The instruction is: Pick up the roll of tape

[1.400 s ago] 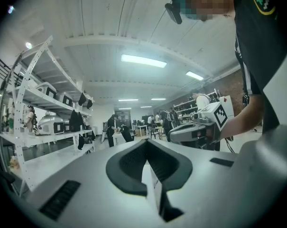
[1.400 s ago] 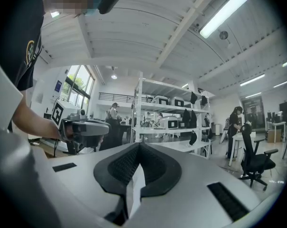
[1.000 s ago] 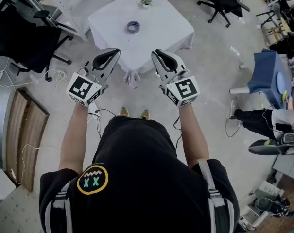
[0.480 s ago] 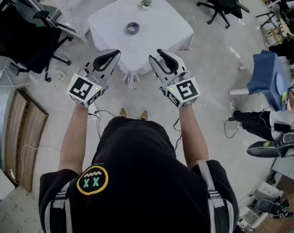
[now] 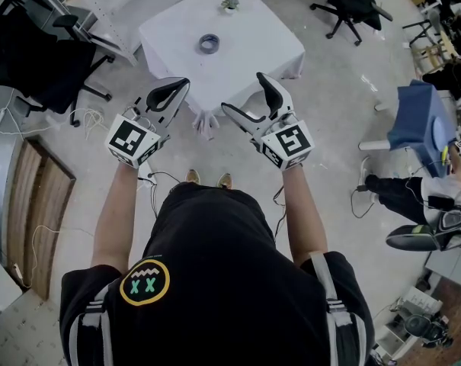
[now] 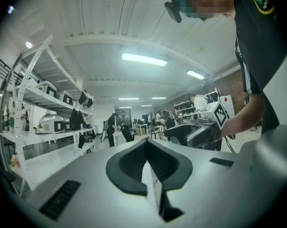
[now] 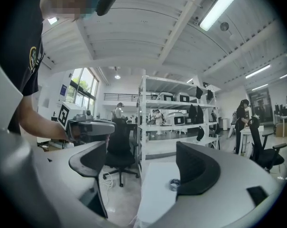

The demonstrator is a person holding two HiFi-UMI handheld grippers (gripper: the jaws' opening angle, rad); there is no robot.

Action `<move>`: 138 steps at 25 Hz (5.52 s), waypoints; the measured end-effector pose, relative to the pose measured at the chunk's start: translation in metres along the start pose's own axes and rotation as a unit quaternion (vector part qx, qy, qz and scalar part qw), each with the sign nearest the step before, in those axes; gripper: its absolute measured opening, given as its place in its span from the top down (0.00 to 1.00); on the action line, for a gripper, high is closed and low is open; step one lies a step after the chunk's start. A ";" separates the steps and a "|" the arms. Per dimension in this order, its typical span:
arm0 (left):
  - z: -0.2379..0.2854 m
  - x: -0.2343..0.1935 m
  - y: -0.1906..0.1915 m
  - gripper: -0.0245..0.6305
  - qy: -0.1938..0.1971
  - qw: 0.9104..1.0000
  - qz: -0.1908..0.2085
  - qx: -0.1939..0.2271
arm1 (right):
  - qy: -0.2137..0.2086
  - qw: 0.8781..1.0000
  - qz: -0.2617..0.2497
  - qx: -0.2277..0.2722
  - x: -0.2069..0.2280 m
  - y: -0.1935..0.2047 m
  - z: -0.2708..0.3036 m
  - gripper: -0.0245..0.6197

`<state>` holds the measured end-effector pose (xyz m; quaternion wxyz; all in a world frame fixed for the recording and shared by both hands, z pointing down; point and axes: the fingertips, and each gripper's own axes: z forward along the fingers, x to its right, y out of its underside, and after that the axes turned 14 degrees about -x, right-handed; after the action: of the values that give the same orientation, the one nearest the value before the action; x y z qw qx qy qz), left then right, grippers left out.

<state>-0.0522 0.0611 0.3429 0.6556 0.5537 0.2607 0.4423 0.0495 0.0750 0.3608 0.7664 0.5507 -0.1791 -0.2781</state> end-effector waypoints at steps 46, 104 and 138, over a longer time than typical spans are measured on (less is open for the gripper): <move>0.071 -0.035 0.017 0.94 -0.007 1.000 0.008 -0.016 | -0.027 0.999 -0.001 -0.037 0.072 0.034 0.059 0.03; 0.196 -0.242 0.070 0.94 0.004 0.995 -0.075 -0.062 | -0.286 0.710 -0.381 -0.519 0.167 0.322 0.424 0.12; 0.205 -0.257 0.080 0.94 0.003 0.993 -0.089 -0.072 | -0.326 0.647 -0.444 -0.527 0.170 0.347 0.420 0.80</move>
<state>-0.0267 -0.2637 0.4324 0.7300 0.4777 0.2786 0.4015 0.0177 -0.2611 0.8209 0.6039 -0.0592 0.0259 -0.7944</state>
